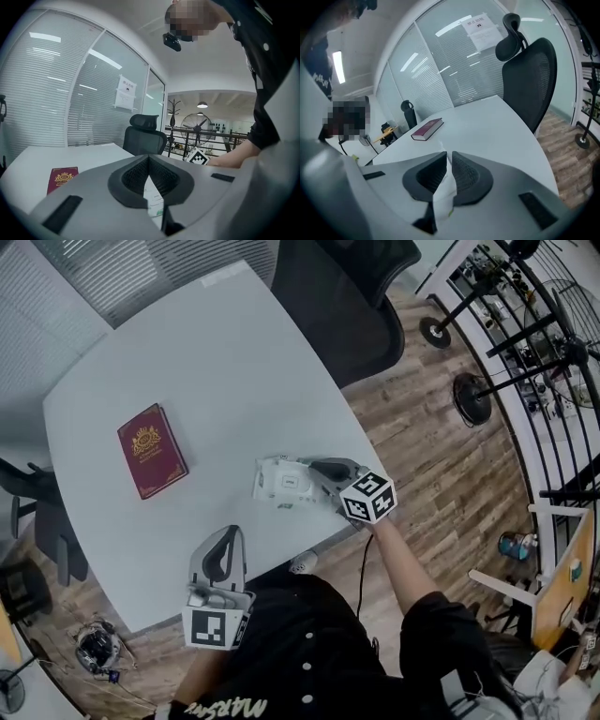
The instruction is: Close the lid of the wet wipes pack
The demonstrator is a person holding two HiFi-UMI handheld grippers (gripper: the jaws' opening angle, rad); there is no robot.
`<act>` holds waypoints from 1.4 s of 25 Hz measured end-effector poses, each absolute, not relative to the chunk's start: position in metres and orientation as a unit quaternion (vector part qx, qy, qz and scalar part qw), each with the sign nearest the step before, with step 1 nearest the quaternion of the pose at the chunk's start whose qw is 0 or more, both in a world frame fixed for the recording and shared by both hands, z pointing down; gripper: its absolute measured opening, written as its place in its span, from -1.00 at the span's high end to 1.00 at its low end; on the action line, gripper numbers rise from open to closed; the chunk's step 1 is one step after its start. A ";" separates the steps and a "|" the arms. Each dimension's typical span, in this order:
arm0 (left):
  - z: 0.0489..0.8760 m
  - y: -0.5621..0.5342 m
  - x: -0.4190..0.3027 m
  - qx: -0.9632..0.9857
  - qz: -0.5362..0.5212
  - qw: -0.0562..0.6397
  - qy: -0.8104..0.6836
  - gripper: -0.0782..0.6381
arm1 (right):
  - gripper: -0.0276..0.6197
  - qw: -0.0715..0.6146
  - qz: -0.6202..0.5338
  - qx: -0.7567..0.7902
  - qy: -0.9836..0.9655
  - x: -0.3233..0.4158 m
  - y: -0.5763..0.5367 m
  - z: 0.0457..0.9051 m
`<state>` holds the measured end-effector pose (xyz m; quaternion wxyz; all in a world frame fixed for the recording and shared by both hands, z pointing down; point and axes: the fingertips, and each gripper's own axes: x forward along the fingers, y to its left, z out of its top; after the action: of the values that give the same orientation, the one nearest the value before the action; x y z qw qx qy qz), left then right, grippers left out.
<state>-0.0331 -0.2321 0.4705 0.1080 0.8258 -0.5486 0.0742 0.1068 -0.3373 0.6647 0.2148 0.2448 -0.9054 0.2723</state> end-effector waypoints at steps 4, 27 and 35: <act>0.465 -0.224 -0.028 0.829 0.076 0.097 -0.546 0.76 | 0.74 0.232 0.218 0.245 -0.916 0.103 -0.323 0.662; 0.469 -0.206 -0.033 0.816 0.081 0.102 -0.564 0.76 | 0.46 0.308 0.248 0.205 -0.895 0.086 -0.282 0.705; 0.472 -0.209 -0.035 0.815 0.083 0.109 -0.563 0.76 | 0.68 0.308 0.254 0.231 -0.887 0.080 -0.292 0.704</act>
<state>-0.0350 -0.2088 0.4723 0.1087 0.8149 -0.5633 0.0829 0.0796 -0.2922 0.7036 0.3081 0.2310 -0.8871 0.2544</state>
